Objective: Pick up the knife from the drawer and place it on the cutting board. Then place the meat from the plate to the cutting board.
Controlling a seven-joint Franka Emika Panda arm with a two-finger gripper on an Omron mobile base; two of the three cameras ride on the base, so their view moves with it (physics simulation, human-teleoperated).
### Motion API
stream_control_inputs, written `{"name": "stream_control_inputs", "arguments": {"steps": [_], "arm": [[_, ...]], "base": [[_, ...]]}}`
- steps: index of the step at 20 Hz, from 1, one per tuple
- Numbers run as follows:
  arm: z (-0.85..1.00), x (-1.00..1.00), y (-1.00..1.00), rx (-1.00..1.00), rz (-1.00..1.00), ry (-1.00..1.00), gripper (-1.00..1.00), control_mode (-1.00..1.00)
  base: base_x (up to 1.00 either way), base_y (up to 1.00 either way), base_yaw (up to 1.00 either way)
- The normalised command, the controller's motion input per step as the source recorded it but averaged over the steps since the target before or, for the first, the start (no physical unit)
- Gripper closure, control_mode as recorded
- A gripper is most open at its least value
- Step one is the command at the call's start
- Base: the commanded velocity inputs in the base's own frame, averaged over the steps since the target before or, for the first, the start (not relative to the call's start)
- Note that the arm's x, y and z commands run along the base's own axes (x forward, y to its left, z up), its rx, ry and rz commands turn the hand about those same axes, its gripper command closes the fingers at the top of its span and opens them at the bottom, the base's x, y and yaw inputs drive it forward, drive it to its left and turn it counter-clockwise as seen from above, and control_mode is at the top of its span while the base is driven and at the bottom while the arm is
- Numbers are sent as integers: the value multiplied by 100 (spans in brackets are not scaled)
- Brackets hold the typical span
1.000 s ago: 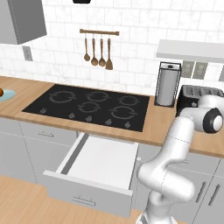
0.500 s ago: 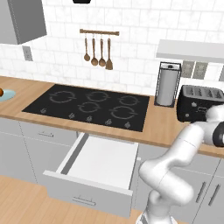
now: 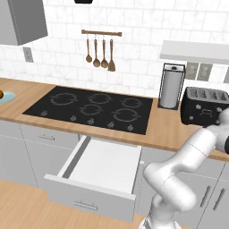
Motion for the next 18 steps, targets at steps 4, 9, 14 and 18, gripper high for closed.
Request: {"name": "stream_control_inputs", "arguments": {"steps": [4,9,14,18], "arm": [[0,-85,100,-2,10,6,-100,-100],[0,-56,100,-9,13,2,-100,-100],[-19,-27,100,-10,20,1,-100,-100],[-38,-7,100,-13,25,0,-100,-100]], "base": [[0,0,0],[0,0,0],[0,0,0],[0,0,0]]}}
